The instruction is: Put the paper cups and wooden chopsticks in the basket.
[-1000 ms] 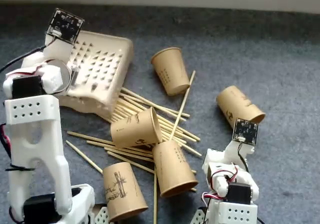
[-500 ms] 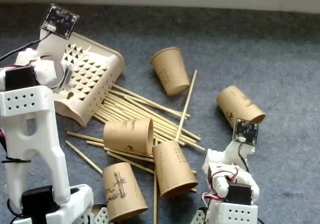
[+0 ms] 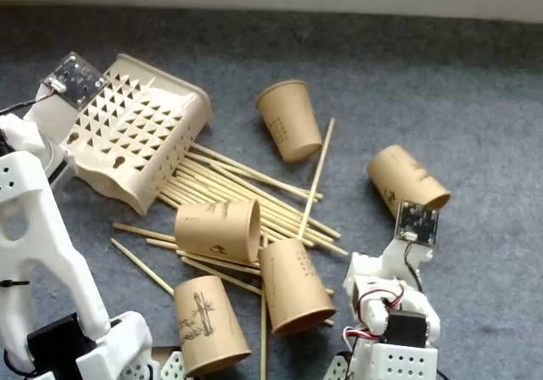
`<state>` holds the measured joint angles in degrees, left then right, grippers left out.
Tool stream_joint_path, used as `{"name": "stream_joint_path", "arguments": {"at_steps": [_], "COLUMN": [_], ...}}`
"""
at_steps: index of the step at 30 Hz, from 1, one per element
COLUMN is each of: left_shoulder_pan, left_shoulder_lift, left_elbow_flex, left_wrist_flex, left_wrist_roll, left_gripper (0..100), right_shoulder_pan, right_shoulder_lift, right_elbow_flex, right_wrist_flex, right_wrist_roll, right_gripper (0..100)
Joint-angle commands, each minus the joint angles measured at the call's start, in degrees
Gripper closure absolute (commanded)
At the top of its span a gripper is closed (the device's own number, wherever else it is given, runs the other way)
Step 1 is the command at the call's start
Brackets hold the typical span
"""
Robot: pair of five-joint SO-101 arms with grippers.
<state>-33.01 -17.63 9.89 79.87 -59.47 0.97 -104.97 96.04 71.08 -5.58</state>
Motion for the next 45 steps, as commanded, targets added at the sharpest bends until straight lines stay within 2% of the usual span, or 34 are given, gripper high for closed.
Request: {"name": "stream_joint_path", "arguments": {"at_steps": [1,14,18,22,27,33,39,45], "left_shoulder_pan": [-0.57,0.40,0.75,1.80,3.65,4.97,4.97,7.87], "left_shoulder_lift": [-0.75,-0.75,-0.75,-0.75,-0.84,-0.84,-3.38,-16.40], "left_elbow_flex": [4.53,26.86,33.01,37.23,38.99,39.08,39.16,37.14], "left_wrist_flex": [-6.77,-39.47,-51.34,-59.25,-59.52,-59.34,-58.73,-43.16], "left_wrist_roll": [-6.42,-6.15,0.88,3.34,3.52,3.34,3.52,5.19], "left_gripper": [83,83,83,83,85,96,98,100], "right_shoulder_pan": [0.48,0.48,0.48,0.48,0.48,0.48,0.48,0.48], "right_shoulder_lift": [-0.31,-0.31,-0.31,-0.31,-0.31,-0.31,-0.31,-0.31], "right_elbow_flex": [6.46,6.46,6.46,6.46,6.46,6.46,6.46,6.46], "right_wrist_flex": [0.57,0.57,0.57,0.57,0.57,0.57,0.57,0.57], "right_wrist_roll": [-0.44,-0.44,-0.44,-0.44,-0.44,-0.44,-0.44,-0.44], "right_gripper": [99.3,99.3,99.3,99.3,99.3,99.3,99.3,99.3]}}
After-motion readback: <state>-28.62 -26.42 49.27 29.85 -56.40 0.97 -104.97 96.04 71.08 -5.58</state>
